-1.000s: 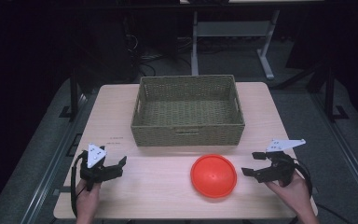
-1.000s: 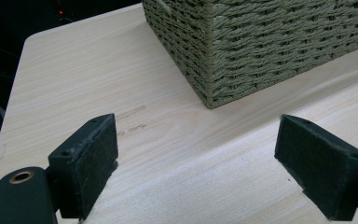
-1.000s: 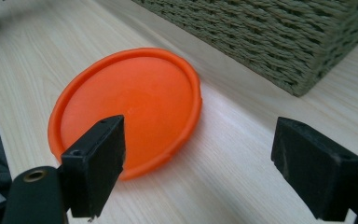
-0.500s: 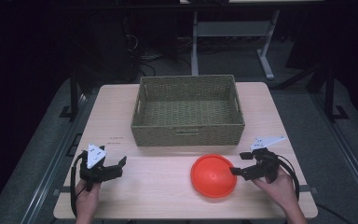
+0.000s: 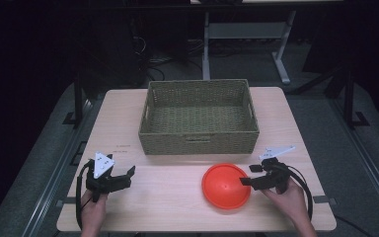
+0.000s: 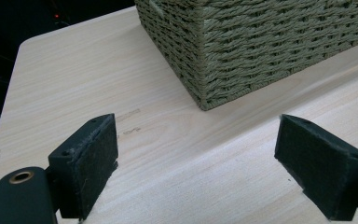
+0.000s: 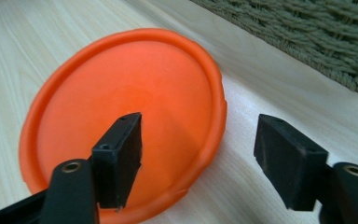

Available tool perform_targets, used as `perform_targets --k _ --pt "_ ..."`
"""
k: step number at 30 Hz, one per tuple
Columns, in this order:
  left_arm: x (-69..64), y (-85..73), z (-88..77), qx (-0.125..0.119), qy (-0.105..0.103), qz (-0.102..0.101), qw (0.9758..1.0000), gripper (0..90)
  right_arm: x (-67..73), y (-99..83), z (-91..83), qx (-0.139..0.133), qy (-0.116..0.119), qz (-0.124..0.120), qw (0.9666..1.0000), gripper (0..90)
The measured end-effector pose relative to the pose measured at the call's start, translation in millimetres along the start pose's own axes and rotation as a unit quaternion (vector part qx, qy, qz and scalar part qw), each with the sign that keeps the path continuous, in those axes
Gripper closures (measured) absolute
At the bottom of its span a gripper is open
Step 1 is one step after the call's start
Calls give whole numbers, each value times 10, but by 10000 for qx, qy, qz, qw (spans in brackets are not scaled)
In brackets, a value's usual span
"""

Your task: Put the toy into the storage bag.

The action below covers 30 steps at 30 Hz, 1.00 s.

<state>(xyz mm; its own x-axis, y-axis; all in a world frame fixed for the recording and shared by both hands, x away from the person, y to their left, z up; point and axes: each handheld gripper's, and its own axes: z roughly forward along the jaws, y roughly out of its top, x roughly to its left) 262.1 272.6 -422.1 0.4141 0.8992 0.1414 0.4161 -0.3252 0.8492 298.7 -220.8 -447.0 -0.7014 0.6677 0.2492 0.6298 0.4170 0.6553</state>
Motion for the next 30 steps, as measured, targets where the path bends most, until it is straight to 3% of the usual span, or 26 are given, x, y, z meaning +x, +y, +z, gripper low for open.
perform_targets --k 6,12,24,30 --pt "3 -2 -4 -3 -8 -20 10000 128 2 -10 64 131 -14 18 9999 387" --pt "-22 3 -7 -13 -28 90 10000 128 14 -10 113 278 -16 -21 9996 394" --pt "-16 3 -2 -18 -21 47 10000 128 8 -17 161 356 139 84 9992 423" --pt "-31 5 -3 -16 -28 124 9999 128 20 -18 182 391 152 44 9991 461"
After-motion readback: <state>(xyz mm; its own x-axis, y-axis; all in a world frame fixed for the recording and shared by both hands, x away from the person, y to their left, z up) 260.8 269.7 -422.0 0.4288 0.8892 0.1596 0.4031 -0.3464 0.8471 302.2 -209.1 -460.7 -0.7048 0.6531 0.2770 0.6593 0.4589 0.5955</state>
